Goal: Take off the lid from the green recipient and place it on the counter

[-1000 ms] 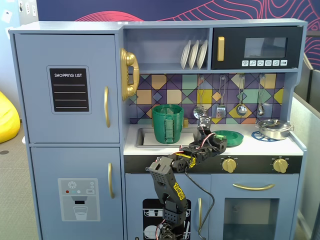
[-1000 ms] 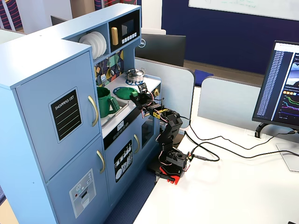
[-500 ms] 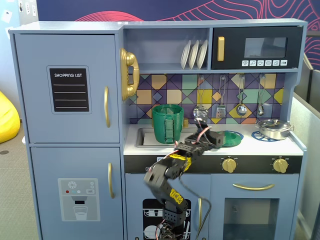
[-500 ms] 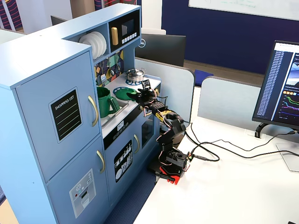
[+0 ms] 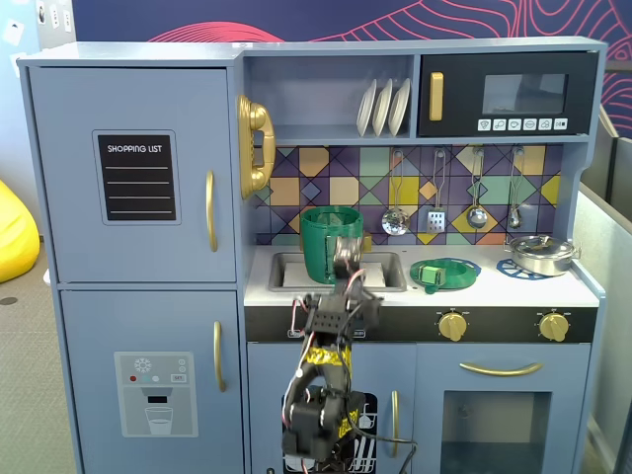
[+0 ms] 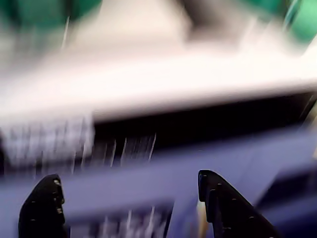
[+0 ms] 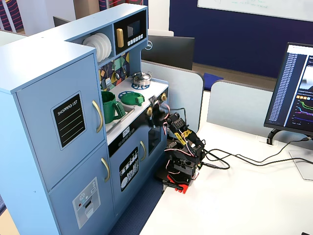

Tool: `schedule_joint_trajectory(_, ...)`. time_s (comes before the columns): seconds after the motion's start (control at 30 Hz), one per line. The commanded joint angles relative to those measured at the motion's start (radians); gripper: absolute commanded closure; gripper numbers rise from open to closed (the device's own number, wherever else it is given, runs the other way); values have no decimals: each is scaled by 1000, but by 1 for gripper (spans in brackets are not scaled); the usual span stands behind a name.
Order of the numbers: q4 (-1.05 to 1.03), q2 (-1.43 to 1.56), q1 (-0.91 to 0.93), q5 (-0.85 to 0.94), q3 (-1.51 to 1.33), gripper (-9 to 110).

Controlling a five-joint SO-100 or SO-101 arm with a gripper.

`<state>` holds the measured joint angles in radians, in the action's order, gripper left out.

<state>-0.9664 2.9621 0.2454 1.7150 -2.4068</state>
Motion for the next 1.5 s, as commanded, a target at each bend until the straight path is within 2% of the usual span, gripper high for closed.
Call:
schedule_joint_trajectory(0.0, -63, 104, -63, 9, -127, 77)
schedule_joint_trajectory(0.27, 15, 141, -196, -43, -374, 87)
schedule_joint_trajectory(0.4, 110, 133, -224, -40, -503, 94)
schedule_joint_trajectory(0.53, 109, 146, -236, -29, -586, 101)
schedule_joint_trajectory(0.73, -103, 215, -242, -81, -589, 101)
schedule_joint_trajectory(1.1, -509, 216, -244, 86, -589, 97)
schedule_joint_trajectory(1.47, -566, 216, -250, -204, -591, 92)
